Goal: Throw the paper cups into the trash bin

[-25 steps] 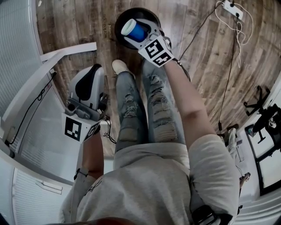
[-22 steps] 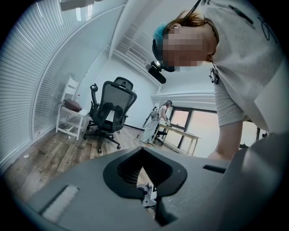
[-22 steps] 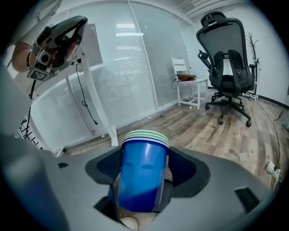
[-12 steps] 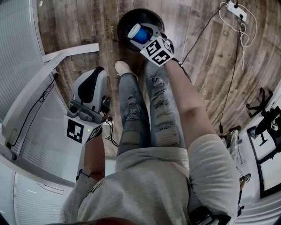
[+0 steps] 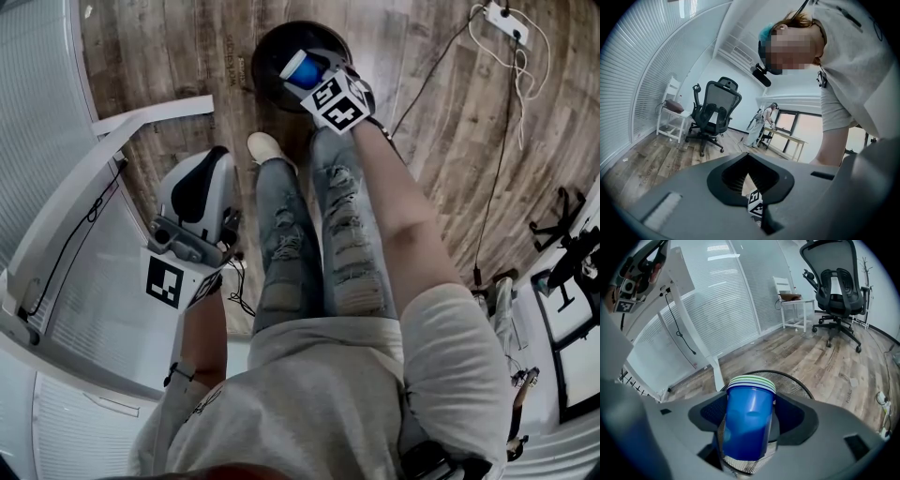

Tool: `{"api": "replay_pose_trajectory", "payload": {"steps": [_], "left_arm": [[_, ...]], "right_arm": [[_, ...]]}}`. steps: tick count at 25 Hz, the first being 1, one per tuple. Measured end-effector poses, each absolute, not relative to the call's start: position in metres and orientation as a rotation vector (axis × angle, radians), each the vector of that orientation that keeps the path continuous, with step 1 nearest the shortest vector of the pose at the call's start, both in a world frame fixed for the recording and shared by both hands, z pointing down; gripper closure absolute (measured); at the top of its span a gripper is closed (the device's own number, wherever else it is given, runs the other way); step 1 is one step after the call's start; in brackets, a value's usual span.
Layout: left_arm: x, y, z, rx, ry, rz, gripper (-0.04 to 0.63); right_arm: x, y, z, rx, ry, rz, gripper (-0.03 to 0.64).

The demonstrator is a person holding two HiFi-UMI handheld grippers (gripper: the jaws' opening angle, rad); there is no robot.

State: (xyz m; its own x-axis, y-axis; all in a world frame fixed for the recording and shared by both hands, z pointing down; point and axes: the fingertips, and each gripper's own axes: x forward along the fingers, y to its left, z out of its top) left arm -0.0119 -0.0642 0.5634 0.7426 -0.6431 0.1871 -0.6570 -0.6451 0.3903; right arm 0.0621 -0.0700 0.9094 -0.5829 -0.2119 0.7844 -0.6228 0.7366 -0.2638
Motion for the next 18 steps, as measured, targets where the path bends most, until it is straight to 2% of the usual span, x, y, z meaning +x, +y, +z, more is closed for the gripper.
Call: {"api": "replay_pose_trajectory", "payload": {"steps": [18], "left_arm": [[-0.0127,-0.0615,0.5623,2.515,-0.977,0.051,0.601]], "right_arm": [[0.0662,-0.069,0.911,0.671,-2.115,0.727,0.321]]}}
